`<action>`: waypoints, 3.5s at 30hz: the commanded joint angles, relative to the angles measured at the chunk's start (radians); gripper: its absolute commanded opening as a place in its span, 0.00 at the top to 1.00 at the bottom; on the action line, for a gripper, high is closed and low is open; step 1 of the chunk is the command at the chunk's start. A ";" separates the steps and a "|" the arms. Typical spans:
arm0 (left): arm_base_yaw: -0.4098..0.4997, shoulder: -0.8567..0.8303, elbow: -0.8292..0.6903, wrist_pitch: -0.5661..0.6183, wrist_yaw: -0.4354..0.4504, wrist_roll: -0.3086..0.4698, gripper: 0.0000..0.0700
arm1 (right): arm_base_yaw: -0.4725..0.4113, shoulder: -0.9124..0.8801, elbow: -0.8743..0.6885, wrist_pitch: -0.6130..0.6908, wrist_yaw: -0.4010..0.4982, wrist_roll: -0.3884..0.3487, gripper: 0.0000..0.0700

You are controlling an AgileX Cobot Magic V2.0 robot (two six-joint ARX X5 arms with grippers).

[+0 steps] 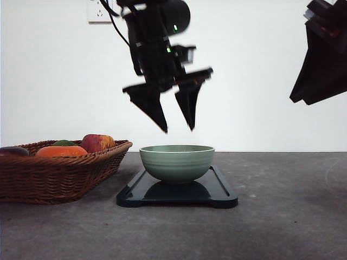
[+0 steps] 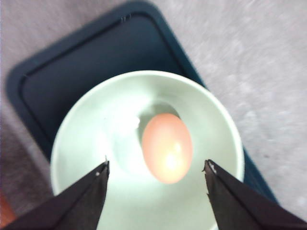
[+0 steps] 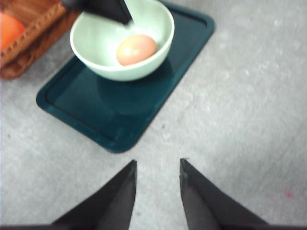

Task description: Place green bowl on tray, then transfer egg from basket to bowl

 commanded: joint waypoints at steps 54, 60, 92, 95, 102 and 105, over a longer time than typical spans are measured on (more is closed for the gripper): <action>0.136 -1.116 -1.152 0.293 0.001 -0.208 1.00 | 0.007 0.006 0.003 0.026 -0.001 -0.007 0.98; 0.137 -1.131 -1.152 0.294 -0.005 -0.158 1.00 | 0.007 0.006 0.003 0.026 0.000 -0.007 0.98; 0.624 -1.998 -1.795 0.604 -0.007 0.008 1.00 | 0.007 0.006 0.003 0.026 0.000 -0.007 0.98; 0.624 -2.008 -1.794 0.607 -0.008 0.012 1.00 | 0.007 0.006 0.003 0.027 -0.001 -0.007 0.98; 0.618 -2.008 -1.794 0.606 -0.007 -0.004 1.00 | 0.007 0.006 0.003 0.027 0.000 -0.007 0.98; 0.619 -2.006 -1.794 0.606 -0.007 -0.004 1.00 | 0.007 0.006 0.003 0.027 0.000 -0.007 0.98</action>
